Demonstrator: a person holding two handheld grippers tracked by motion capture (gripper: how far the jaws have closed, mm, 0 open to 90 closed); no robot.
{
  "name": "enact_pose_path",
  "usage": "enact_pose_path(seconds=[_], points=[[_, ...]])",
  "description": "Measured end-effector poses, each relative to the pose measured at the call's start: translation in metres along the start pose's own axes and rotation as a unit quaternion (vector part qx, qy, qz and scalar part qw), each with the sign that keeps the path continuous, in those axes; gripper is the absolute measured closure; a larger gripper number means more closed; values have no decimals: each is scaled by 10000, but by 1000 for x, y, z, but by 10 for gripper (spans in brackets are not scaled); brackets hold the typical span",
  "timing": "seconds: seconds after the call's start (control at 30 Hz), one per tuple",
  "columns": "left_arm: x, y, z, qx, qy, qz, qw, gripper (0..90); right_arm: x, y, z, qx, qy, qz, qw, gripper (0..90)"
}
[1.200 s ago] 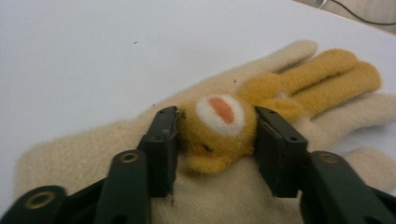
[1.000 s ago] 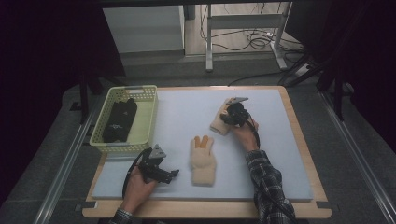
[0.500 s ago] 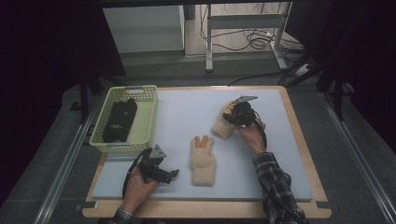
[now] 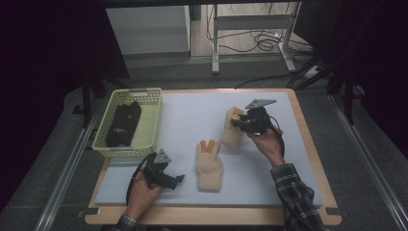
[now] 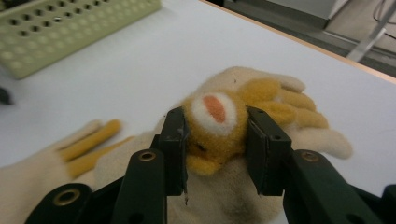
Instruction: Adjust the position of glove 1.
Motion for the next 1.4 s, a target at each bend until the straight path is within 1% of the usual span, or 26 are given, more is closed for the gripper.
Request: enact_pose_path(seconds=[0.13,0.23,0.27,0.3,0.33,0.37,0.4,0.43,0.47,0.5,0.53,0.57,0.6,0.63,0.67,0.7,0.73,0.77,0.8,0.87,1.0,1.07,1.1,1.23,1.3,1.4], points=[[0,0,0,-1,-2,-1,10000,3,17,19,-2,194,-63,-212,9996,612],[0,0,0,-14,-1,-4,10000,3,26,38,-2,351,-54,-403,9986,611],[0,0,0,-14,-1,-4,10000,3,26,38,-2,351,-54,-403,9986,611],[0,0,0,-14,-1,-5,10000,3,30,51,-2,465,-14,-515,9976,611],[0,0,0,-14,-1,-5,10000,3,32,59,-2,534,4,-573,9969,611],[0,0,0,-12,-3,-5,10000,3,32,59,-2,534,4,-573,9969,611],[0,0,0,1,-14,-7,10000,3,34,73,-1,629,44,-726,9954,611],[0,0,0,0,-12,-6,10000,3,35,81,-1,687,64,-785,9945,611],[0,0,0,0,-12,-6,10000,3,35,81,-1,687,64,-785,9945,611],[0,0,0,1,-14,-6,10000,3,35,96,-1,799,115,-937,9923,610],[0,0,0,1,-14,-6,10000,3,35,96,-1,799,115,-937,9923,610],[0,0,0,10,-10,-1,10000,3,32,111,0,898,168,-1097,9898,609],[0,0,0,13,-7,3,10000,3,32,111,0,898,168,-1097,9898,609],[0,0,0,12,-6,3,10000,3,30,117,1,935,199,-1182,9884,609],[0,0,0,24,-22,-1,10000,3,22,129,6,1041,294,-1280,9859,608],[0,0,0,24,-22,-1,10000,3,17,133,10,1109,368,-1291,9847,607],[0,0,0,11,-11,-3,10000,3,17,133,10,1109,368,-1291,9847,607],[0,0,0,18,-19,-4,10000,3,4,139,18,1196,527,-1296,9829,605],[0,0,0,18,-19,-4,10000,3,4,139,18,1196,527,-1296,9829,605],[0,0,0,16,-20,-4,10000,3,-12,141,30,1242,731,-1204,9822,602],[0,0,0,4,-21,-9,10000,3,-22,141,41,1158,801,-1235,9823,591],[0,0,0,4,-21,-12,10000,3,-24,142,43,1176,788,-1199,9826,580],[0,0,0,10,-20,-10,10000,3,-25,144,45,1238,748,-1123,9831,557],[0,0,0,15,-20,-9,10000,3,-29,145,49,1252,776,-1046,9836,496],[0,0,0,14,-19,-7,10000,3,-29,145,50,1243,781,-1038,9837,489],[0,0,0,8,-21,-7,10000,3,-23,146,48,1273,768,-922,9846,445]])
Point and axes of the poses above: each handheld gripper's, and its own axes: x roughly backward along the jaws, z roughly out of its underside, y roughly to its left, the point moved 4 cm from there along -x, roughly forward along the jaws, and after that the axes turned 3 degrees about y, right-handed, at the moved point
